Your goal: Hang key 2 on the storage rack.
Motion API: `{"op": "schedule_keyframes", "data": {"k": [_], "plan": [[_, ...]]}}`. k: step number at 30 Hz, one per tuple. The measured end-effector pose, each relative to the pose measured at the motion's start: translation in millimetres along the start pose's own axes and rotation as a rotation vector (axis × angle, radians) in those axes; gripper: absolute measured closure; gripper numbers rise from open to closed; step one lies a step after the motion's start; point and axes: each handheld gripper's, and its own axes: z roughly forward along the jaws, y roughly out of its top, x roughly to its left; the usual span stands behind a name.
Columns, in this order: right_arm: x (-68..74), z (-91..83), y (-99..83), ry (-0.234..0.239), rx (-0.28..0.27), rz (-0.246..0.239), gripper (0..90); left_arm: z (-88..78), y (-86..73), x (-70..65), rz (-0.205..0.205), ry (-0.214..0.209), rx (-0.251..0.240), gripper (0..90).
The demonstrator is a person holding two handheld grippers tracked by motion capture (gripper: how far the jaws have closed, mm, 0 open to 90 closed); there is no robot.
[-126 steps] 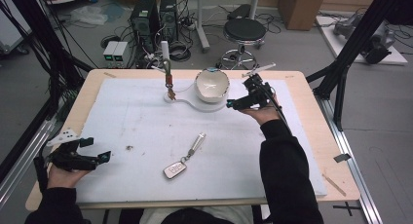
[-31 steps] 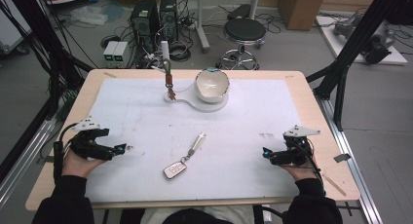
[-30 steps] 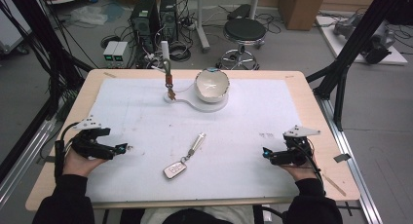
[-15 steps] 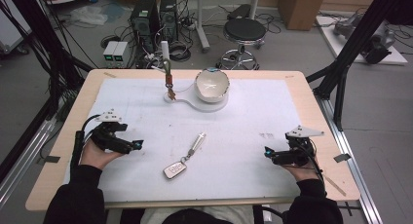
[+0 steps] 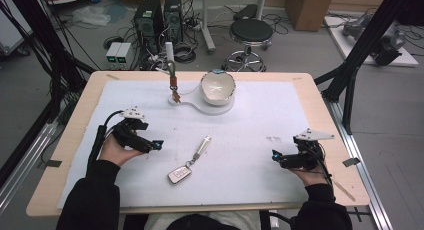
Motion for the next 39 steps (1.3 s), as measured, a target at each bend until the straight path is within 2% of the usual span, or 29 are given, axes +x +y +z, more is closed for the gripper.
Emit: {"op": "schedule_keyframes", "data": {"k": [3, 6, 11, 17, 22, 27, 39], "plan": [[-0.2, -0.9, -0.2, 0.000, -0.006, 0.000, 0.6, 3.1, 7.0, -0.5, 0.008, -0.001, 0.008, 1.7], [-0.7, -1.8, 0.1, 0.002, -0.013, 0.005, 0.6, 6.4, 11.8, -0.2, 0.000, -0.011, 0.002, 1.7], [-2.1, -1.3, -0.2, 0.005, -0.011, 0.008, 0.5, 14.2, 21.1, -0.8, 0.005, -0.021, 0.027, 1.7], [-2.3, 0.2, -0.3, 0.013, -0.013, 0.014, 0.6, 27.1, 34.7, -1.2, 0.007, -0.041, 0.052, 1.7], [-2.4, -1.0, -0.1, 0.011, -0.011, 0.015, 0.6, 39.5, 40.9, -3.5, 0.009, -0.041, 0.071, 1.7], [-2.1, -2.0, 0.1, 0.007, -0.015, 0.010, 0.6, 51.9, 49.7, -6.9, 0.027, -0.055, 0.094, 1.7], [-2.6, -1.6, 0.1, 0.002, -0.011, 0.019, 0.6, 75.2, 57.2, -18.0, 0.031, -0.085, 0.152, 1.7]]}}
